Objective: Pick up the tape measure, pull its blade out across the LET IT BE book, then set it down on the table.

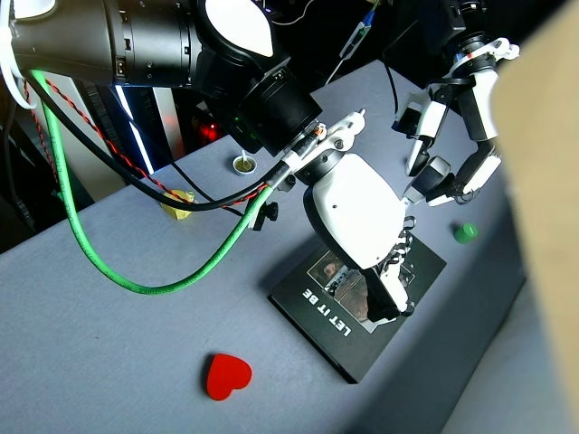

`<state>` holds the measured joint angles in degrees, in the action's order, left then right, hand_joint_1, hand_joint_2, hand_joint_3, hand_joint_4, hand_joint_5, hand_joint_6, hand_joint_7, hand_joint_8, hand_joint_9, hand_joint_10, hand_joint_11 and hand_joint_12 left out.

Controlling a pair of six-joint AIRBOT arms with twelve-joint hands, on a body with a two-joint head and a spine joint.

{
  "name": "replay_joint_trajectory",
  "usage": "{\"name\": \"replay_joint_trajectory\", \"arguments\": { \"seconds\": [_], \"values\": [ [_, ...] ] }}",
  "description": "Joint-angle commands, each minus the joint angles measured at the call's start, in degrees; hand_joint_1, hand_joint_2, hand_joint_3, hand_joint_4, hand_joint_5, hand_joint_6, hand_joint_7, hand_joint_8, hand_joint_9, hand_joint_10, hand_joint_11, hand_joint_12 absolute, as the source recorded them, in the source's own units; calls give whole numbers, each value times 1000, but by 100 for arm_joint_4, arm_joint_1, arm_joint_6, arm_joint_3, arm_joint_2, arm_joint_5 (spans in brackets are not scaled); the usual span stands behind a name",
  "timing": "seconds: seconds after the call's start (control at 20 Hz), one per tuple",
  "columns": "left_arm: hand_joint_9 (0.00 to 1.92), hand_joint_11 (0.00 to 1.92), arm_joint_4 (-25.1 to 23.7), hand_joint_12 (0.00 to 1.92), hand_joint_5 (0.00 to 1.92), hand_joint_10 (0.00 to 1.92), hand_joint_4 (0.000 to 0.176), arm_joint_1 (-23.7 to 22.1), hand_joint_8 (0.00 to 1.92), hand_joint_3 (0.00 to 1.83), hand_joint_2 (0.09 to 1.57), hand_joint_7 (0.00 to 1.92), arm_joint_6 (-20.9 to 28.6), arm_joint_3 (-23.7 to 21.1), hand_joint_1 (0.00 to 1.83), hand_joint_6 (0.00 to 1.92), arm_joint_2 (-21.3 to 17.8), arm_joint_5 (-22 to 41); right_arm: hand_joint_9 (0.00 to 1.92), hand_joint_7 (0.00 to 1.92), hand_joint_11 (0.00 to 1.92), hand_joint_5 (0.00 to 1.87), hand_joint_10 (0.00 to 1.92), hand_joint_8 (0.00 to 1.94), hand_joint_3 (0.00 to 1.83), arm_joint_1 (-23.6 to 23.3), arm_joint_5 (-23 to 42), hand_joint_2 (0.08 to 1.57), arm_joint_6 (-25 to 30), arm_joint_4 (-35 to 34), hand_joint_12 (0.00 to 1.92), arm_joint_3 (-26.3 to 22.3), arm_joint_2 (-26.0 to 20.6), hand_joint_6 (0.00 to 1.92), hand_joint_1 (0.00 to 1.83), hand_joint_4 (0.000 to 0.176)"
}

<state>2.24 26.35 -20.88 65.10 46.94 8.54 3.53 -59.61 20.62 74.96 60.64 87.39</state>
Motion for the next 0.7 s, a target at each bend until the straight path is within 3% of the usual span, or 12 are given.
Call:
{"name": "replay_joint_trajectory", "arguments": {
  "seconds": [0.0,0.5,0.65],
  "values": [
    [1024,1071,87,929,987,1154,0,-44,770,0,1073,1108,73,32,1391,695,-8,685,635,683,210,626,10,6,4,-9,-37,1217,-30,499,1075,-6,-11,7,959,0],
    [1021,1061,106,937,1000,1158,0,-45,757,0,1071,1114,74,31,1391,687,-8,689,664,711,227,640,19,14,2,-9,-44,1221,-39,501,1079,-7,-12,8,953,0],
    [1018,1062,106,940,1006,1163,0,-36,773,0,1072,1107,74,30,1391,666,-8,732,801,815,361,727,76,30,1,-7,-44,1227,-40,507,1278,-7,-13,21,974,0]
  ]
}}
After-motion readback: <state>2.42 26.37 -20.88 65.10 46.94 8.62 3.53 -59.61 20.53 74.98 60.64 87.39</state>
